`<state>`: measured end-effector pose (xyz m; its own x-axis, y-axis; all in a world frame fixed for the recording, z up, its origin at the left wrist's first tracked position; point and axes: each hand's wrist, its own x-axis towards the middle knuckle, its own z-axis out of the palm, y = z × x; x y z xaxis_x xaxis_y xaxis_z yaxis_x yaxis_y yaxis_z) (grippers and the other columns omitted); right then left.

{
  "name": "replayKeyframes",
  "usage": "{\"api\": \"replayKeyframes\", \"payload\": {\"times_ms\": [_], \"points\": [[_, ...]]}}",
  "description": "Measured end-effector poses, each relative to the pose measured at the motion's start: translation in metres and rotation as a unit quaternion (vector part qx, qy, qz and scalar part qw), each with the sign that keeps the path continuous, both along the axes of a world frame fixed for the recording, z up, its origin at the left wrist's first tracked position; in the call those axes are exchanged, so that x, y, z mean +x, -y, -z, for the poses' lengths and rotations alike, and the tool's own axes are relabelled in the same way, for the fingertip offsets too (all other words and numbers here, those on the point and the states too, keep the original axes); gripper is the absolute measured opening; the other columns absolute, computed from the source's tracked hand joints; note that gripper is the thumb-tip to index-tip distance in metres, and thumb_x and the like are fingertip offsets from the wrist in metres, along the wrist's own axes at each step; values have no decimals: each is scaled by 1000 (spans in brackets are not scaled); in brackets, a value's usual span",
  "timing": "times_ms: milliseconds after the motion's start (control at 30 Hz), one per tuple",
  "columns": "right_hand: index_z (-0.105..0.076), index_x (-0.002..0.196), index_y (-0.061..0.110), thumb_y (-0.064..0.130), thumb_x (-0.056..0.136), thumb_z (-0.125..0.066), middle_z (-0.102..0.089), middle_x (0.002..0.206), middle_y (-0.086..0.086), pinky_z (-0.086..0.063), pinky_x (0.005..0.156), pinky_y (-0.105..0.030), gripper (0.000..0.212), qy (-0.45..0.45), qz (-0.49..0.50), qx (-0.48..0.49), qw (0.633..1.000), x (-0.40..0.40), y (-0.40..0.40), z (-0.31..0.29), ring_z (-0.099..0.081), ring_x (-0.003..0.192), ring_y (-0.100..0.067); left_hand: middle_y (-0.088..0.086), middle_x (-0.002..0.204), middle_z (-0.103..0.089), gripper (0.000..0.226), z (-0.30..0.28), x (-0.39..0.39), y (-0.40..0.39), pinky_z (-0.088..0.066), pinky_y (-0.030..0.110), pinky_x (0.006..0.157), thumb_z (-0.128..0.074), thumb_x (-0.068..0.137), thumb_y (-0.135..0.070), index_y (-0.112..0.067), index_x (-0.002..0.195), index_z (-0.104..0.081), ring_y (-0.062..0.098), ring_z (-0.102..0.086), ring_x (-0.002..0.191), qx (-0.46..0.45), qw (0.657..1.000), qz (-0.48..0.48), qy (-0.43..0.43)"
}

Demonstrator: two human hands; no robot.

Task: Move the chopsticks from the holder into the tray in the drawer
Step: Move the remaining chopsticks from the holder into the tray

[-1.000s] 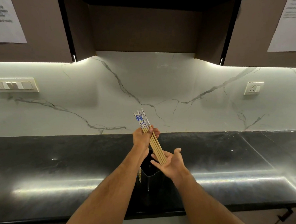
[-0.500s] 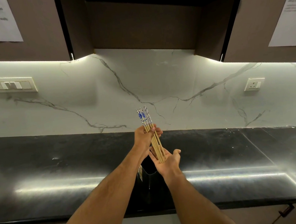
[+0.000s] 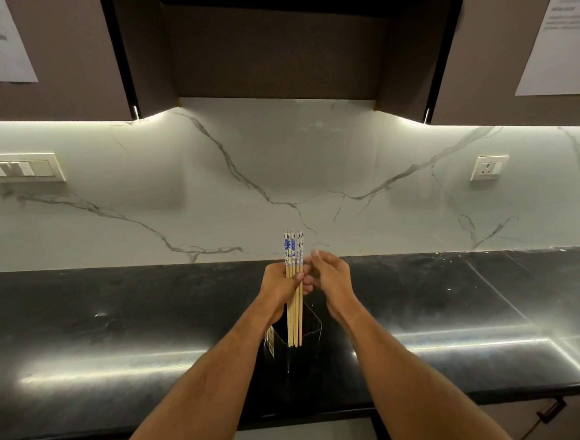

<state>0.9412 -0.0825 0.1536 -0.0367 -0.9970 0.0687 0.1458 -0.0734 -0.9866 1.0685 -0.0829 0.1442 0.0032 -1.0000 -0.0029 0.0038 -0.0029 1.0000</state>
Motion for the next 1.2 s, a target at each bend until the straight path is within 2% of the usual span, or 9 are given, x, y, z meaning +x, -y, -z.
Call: {"api": "replayKeyframes", "payload": {"times_ms": [67,100,167,233,333,600,733,900,1200], "points": [[-68,104,8,30,101,-58,-72,89,-24,-54,54,-36,25,-68,-34,-12,997,1,3,-16,-60,62,-30,18,90,-74,15,2,-2,-3,-63,41,82,-56,99,-3,2,103,-69,26,-75,81,13,999,32,6],[-69,103,9,29,99,-61,-75,89,-19,-56,56,-39,21,-92,-46,-5,995,2,5,-21,-62,63,-35,18,89,-74,15,3,-2,-4,-63,40,81,-55,99,-2,4,104,-68,27,-75,81,22,999,44,7],[-70,102,8,19,96,-66,-78,91,-12,-60,75,-51,13,-102,-62,9,993,3,8,-25,-71,79,-45,17,86,-72,16,3,-3,-6,-64,35,77,-54,100,-2,5,107,-66,25,-75,79,36,997,67,4],[-70,104,6,10,95,-65,-79,94,-10,-56,91,-58,11,-85,-59,30,994,1,9,-22,-75,92,-37,15,86,-72,17,2,-2,-8,-63,35,79,-52,101,-2,4,108,-66,24,-75,80,45,995,91,13],[-68,107,4,5,95,-64,-79,98,-11,-54,95,-59,13,-38,-63,71,995,-1,6,-17,-76,95,-31,13,85,-71,17,2,1,-10,-62,40,85,-50,101,-2,1,105,-66,26,-74,84,53,991,121,26],[-68,105,1,2,93,-66,-79,88,-13,-62,84,-48,12,17,3,116,993,9,5,-10,-78,83,-26,12,90,-75,18,4,5,-17,-62,34,81,-52,101,-6,-1,105,-69,23,-75,85,65,984,154,54],[-68,103,0,-1,94,-63,-78,85,-14,-63,82,-44,10,88,48,128,987,6,8,-8,-78,83,-26,14,96,-78,19,13,15,-23,-62,39,85,-58,100,-9,-1,112,-69,26,-77,93,77,985,143,63],[-67,104,-1,-1,94,-62,-78,86,-16,-64,76,-44,11,149,58,133,978,6,5,-7,-78,83,-29,13,91,-78,17,17,20,-28,-62,45,86,-61,98,-9,-2,110,-70,25,-78,87,60,984,126,110],[-65,109,-3,-4,96,-59,-76,98,-21,-59,90,-51,15,221,65,172,958,8,-15,5,-77,88,-33,15,92,-76,13,9,29,-40,-64,37,79,-60,98,-9,-3,107,-68,24,-77,84,97,960,183,189]]}}
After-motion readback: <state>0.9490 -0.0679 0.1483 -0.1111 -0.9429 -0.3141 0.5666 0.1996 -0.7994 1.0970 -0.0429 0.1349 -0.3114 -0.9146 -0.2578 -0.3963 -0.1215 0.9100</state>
